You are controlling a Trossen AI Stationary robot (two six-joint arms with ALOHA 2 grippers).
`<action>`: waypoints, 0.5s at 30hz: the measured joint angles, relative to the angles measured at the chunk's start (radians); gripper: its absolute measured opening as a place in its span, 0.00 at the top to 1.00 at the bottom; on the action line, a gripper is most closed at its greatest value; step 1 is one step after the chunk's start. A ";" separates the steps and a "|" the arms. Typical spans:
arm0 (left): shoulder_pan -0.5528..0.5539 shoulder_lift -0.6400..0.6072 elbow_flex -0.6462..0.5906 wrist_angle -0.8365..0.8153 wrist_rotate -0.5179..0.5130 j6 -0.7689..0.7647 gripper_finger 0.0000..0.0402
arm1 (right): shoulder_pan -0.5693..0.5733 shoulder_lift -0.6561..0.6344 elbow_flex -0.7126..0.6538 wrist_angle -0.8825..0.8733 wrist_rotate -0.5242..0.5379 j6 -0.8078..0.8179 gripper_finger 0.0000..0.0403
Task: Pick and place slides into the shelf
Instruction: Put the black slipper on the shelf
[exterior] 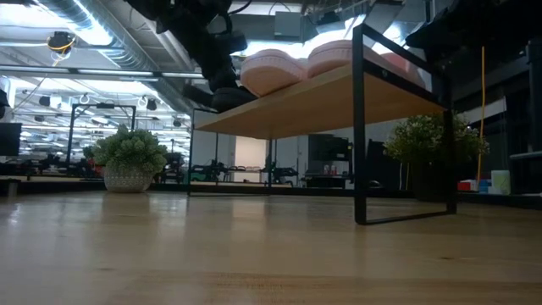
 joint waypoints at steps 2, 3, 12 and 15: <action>0.000 0.000 0.000 0.001 -0.006 0.001 0.99 | 0.000 0.000 0.000 0.000 0.000 0.014 0.99; 0.000 0.000 0.000 0.004 -0.006 0.005 0.99 | 0.000 0.000 0.000 0.000 -0.001 0.018 0.99; 0.001 0.000 0.000 0.017 0.006 -0.035 0.99 | 0.000 0.000 0.000 -0.002 0.000 0.020 0.99; 0.001 0.000 0.000 0.000 0.089 -0.068 0.99 | 0.000 0.000 0.000 -0.002 0.000 0.019 0.99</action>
